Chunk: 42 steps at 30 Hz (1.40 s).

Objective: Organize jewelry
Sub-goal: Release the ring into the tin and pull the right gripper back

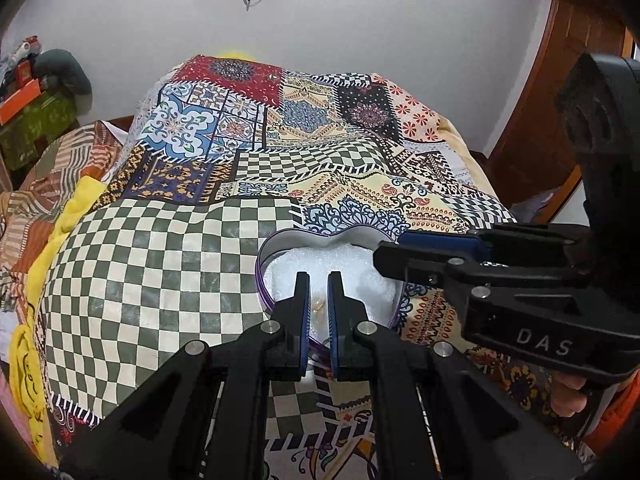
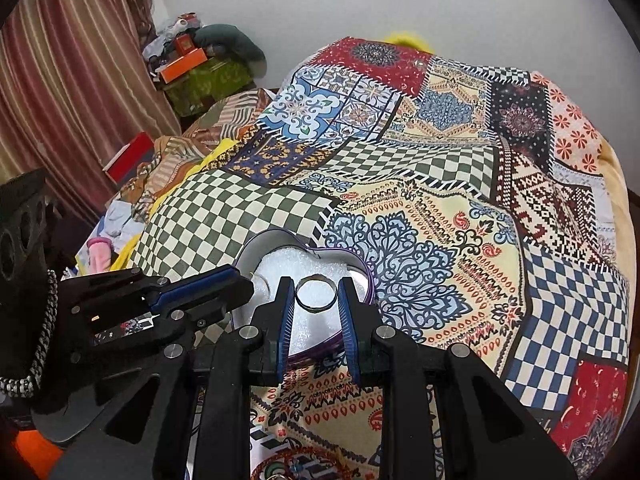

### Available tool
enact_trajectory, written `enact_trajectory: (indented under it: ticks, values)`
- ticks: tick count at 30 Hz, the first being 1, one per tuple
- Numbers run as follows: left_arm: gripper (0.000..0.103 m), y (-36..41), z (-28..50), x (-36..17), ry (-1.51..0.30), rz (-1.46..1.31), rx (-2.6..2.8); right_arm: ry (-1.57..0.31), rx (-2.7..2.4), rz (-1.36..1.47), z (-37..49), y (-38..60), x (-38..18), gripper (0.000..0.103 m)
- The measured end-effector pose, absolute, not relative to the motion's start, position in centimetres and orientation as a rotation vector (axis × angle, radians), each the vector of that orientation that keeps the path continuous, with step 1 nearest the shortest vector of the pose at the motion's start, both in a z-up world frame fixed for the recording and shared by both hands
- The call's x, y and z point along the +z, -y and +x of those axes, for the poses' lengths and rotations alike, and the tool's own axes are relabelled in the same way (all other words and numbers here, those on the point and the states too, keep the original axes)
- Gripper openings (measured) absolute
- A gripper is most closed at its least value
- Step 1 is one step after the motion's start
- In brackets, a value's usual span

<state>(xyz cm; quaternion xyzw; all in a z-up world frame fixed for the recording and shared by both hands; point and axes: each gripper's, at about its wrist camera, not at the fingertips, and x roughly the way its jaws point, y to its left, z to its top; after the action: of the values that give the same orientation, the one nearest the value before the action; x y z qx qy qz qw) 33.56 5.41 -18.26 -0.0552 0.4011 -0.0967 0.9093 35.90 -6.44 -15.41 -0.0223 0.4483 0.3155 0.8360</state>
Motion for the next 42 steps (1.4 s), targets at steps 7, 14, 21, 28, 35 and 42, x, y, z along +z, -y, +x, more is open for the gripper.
enact_trajectory:
  ticks: [7, 14, 21, 28, 35, 42]
  values:
    - [0.006, -5.7, 33.6, -18.2, -0.822, -0.119, -0.195, -0.958, 0.662, -0.062, 36.0, 6.4, -15.8, 0.020]
    - [0.008, -5.8, 33.0, -17.4, -0.828, -0.128, -0.187, -0.959, 0.651, -0.096, 35.6, 6.1, -15.7, 0.023]
    - [0.008, -6.3, 31.6, -15.5, -0.795, -0.131, -0.175, -0.915, 0.636, -0.109, 34.4, 6.7, -14.3, 0.031]
    - [0.008, -5.7, 29.6, -13.9, -0.774, -0.096, -0.174, -0.877, 0.613, -0.116, 32.8, 7.6, -12.6, 0.032]
    - [0.009, -4.4, 27.3, -12.6, -0.764, -0.065, -0.188, -0.838, 0.584, -0.126, 30.4, 9.1, -11.1, 0.032]
    - [0.010, -3.0, 24.7, -11.0, -0.746, -0.040, -0.206, -0.813, 0.565, -0.129, 27.7, 10.5, -10.0, 0.032]
